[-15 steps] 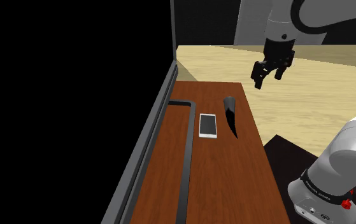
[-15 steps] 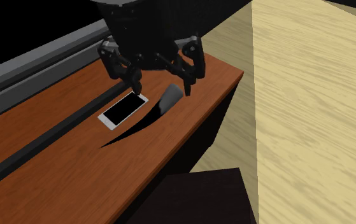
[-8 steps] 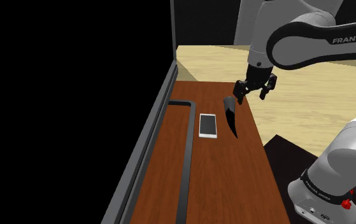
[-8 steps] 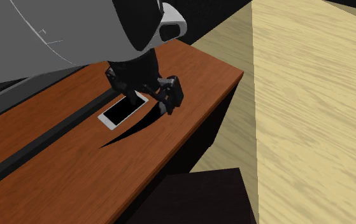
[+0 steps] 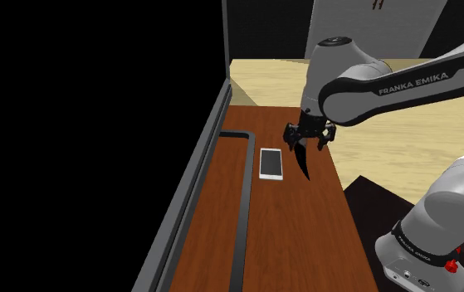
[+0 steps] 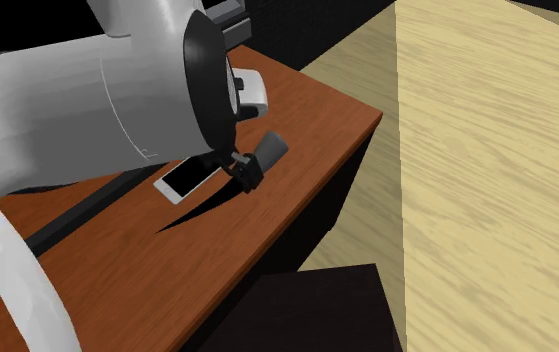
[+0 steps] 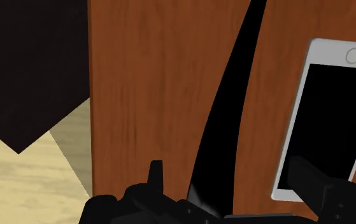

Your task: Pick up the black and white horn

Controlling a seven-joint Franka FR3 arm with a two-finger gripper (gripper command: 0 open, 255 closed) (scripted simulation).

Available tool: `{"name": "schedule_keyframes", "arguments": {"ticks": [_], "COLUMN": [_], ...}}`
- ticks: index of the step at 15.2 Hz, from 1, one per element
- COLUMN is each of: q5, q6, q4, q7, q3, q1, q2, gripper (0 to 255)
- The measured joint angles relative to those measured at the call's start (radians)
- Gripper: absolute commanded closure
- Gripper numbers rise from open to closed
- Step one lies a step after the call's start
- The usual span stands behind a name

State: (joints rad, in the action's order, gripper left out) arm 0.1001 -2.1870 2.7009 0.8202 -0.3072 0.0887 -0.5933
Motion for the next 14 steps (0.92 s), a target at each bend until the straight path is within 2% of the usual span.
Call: {"name": "schedule_keyframes", "arguments": {"ticks": [7,8,14], "q5": [0.003,0.003,0.003], "q6": [-0.127,-0.133,-0.138], "q4": [0.059,0.061,0.062], "q7": [0.025,0.026,0.027], "q3": [-0.025,-0.026,-0.027], "q1": [0.007,0.008,0.007], "q2": [0.066,0.070,0.072], "gripper": [0,255,255]}}
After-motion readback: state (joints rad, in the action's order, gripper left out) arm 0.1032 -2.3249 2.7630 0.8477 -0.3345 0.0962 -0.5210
